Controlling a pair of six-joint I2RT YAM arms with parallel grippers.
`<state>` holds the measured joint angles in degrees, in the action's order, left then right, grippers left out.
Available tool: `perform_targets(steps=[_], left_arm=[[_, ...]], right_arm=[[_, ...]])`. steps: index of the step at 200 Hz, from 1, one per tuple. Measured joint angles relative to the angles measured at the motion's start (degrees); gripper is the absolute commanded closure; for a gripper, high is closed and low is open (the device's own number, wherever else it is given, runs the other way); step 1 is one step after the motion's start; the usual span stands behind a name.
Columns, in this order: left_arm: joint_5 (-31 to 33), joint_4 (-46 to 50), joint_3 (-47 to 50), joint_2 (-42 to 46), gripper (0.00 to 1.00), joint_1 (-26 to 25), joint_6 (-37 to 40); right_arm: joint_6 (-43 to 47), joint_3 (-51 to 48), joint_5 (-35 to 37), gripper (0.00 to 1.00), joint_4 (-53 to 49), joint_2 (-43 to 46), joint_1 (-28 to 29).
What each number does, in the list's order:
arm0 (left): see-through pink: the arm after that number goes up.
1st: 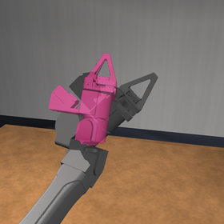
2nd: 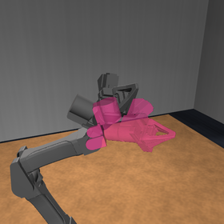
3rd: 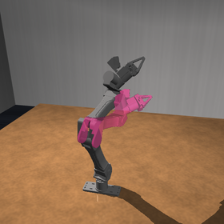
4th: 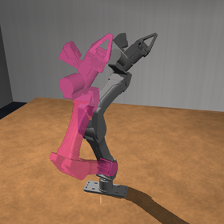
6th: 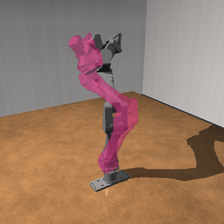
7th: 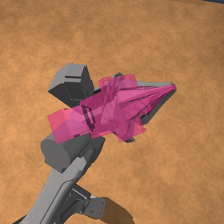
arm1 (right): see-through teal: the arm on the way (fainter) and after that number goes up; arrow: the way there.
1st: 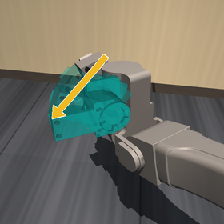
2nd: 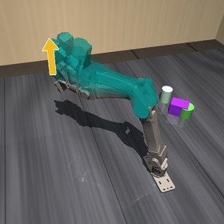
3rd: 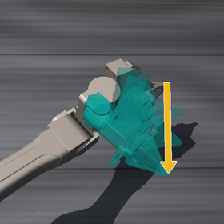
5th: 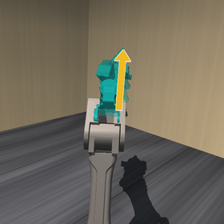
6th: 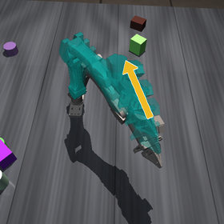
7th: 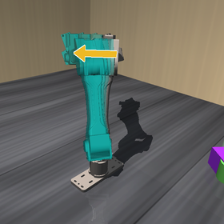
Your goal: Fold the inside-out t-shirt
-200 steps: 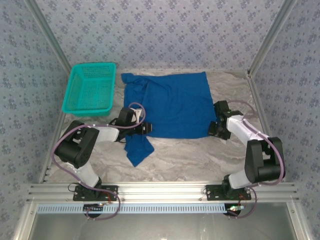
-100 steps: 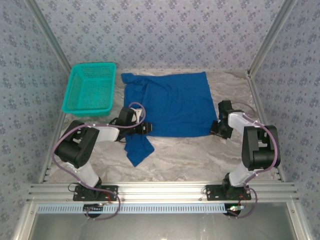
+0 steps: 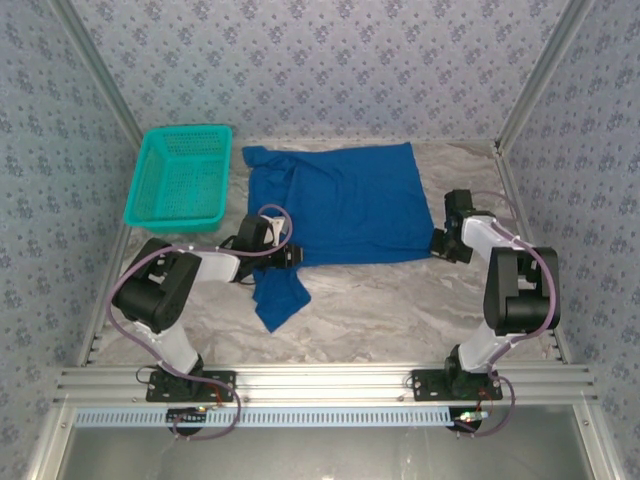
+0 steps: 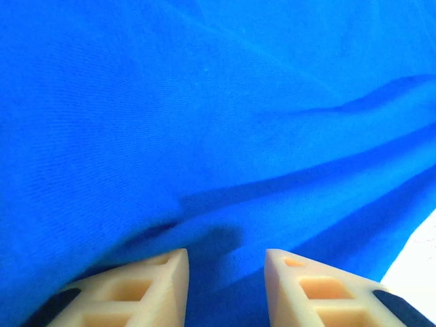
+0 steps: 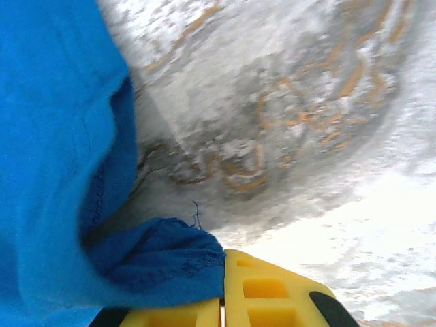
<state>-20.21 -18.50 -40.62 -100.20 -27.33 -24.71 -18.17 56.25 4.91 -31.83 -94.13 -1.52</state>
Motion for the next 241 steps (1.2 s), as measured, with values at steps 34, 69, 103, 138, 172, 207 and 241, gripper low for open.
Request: perform_targets(steps=[34, 69, 103, 138, 172, 207, 241], left_arm=[[-0.68, -1.49, 0.44, -0.35, 0.68, 0.28, 0.02], [-1.49, -2.62, 0.57, -0.76, 0.70, 0.37, 0.02], [-1.95, -2.84, 0.59, -0.85, 0.70, 0.66, 0.00], [-2.56, -2.86, 0.59, -0.94, 0.70, 0.72, 0.00], [-2.64, -2.86, 0.59, -0.94, 0.69, 0.72, 0.00], [-3.43, -2.95, 0.59, -0.59, 0.62, 0.70, -0.04], [-3.82, 0.24, 0.70, 1.92, 0.50, 0.28, -1.36]], right_arm=[[0.20, 1.90, 2.89, 0.96, -2.99, -0.28, -1.53], [1.16, 3.85, 6.10, 0.86, -6.38, -0.28, -1.57], [1.33, 5.66, 12.68, 0.78, -9.46, -0.28, -3.19], [1.79, 6.84, 15.02, 0.69, -10.80, 0.15, -4.68], [2.36, 2.69, 4.94, 0.58, -8.44, 4.79, -2.38], [2.32, -0.24, -4.94, 0.58, -4.22, 4.31, 1.33], [1.68, 1.95, -11.69, 0.64, -0.13, -2.36, 5.22]])
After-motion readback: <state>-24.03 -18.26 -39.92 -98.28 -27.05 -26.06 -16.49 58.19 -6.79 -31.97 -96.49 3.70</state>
